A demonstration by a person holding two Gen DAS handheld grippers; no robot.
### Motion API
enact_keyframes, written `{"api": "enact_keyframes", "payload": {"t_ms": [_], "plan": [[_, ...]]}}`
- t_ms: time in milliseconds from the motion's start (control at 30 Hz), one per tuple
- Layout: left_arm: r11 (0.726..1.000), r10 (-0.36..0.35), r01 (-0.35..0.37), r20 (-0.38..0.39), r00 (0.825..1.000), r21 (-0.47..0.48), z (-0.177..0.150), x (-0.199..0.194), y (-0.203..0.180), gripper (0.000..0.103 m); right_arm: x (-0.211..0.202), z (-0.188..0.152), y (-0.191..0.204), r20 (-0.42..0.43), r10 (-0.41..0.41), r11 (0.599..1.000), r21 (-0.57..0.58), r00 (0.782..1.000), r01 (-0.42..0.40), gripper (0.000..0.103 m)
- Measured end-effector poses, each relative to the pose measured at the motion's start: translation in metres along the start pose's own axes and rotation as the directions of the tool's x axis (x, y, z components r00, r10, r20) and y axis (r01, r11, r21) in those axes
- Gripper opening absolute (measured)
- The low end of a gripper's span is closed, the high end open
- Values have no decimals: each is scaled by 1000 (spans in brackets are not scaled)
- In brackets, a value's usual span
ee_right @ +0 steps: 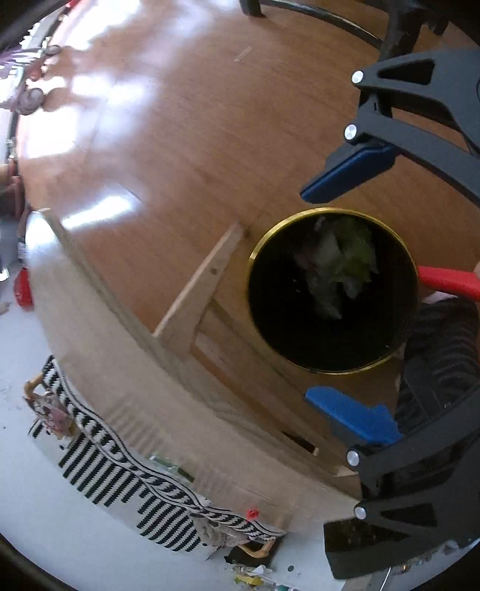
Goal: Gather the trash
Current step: 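Move both open grippers back over the table toward the red ribbon and box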
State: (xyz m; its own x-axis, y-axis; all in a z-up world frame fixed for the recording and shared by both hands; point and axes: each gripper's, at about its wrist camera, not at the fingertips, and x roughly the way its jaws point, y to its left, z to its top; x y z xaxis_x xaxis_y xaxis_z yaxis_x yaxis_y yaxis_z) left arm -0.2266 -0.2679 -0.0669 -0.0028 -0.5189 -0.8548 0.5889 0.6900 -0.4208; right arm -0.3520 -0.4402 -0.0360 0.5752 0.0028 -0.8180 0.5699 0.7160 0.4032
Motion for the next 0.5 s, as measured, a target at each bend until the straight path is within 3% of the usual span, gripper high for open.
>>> {"api": "enact_keyframes", "payload": {"t_ms": [100,200,233,333,500], "plan": [[1000,5,-7,77,997,29,4,-28,-3,96,-8,3,8,60,-31,999,-30,998,33,96],[995,86,-96,210,974,39,14,-72,3,96,-15,10,21,114,-27,996,-77,993,36,96],[991,119,-131,258,959,30,19,-86,9,96,-17,14,30,134,-21,994,-102,991,34,96],[958,284,-277,369,885,-72,34,-130,50,96,-16,23,57,159,0,987,-161,987,26,96],[879,473,-401,356,806,-259,44,-168,129,96,2,41,121,173,41,961,-275,984,9,96]]}}
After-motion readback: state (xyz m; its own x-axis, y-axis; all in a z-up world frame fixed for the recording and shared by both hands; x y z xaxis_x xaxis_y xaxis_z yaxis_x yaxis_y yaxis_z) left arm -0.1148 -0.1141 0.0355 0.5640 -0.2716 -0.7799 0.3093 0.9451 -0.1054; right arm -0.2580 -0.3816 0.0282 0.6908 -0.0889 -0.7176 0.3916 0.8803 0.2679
